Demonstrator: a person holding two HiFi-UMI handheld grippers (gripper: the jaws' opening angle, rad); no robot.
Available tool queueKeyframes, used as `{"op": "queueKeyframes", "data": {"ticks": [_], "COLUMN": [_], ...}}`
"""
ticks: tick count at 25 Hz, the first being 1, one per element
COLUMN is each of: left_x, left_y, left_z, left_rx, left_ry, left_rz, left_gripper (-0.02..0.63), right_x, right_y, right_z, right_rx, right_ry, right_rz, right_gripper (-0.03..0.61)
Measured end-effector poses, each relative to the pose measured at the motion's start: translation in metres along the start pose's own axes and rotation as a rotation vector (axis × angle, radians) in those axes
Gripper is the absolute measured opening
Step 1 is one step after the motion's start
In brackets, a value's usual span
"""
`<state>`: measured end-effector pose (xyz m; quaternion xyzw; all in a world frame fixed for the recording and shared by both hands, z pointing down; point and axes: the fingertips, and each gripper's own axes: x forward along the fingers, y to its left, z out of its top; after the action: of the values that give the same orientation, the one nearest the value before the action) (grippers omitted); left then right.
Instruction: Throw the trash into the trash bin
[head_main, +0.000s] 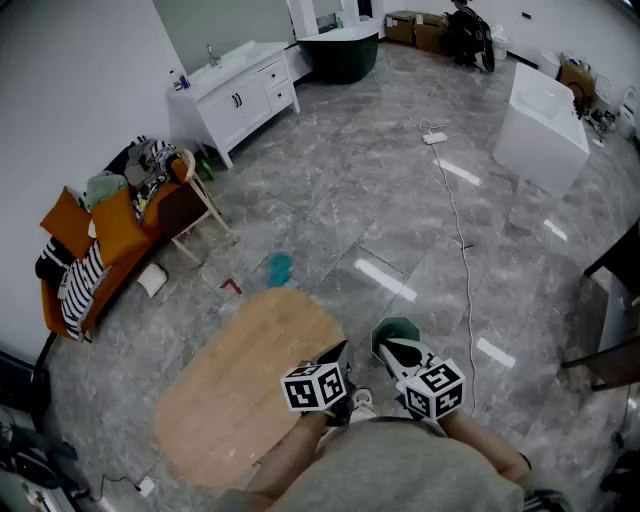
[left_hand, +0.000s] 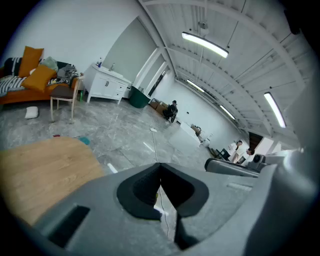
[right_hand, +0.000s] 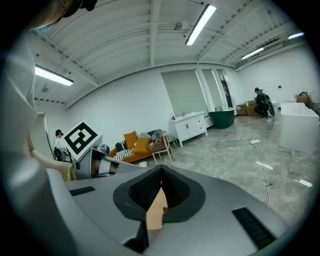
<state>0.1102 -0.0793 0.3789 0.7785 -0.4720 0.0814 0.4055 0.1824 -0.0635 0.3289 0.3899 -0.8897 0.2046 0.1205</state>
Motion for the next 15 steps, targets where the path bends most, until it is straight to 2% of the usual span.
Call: {"op": "queueKeyframes", "data": {"ticks": [8,15], "left_x": [-0.03,-0.05], "left_y": [-0.02,-0.044], "left_z": [-0.031,-0.053], "left_rx": [-0.047,-0.07], "left_ry": [-0.075,-0.13], "left_rz": [0.075,0.112], "left_gripper": [0.011,0.011], "right_x": [-0.031,-0.059], "right_y": [0.025,0.037], "right_z": [-0.014,-0.019], "right_rx": [-0.072,-0.102], "right_ry": [0.023,0.019], "right_rz": [0.117,0.176], "right_gripper": [0.009,0.009]}}
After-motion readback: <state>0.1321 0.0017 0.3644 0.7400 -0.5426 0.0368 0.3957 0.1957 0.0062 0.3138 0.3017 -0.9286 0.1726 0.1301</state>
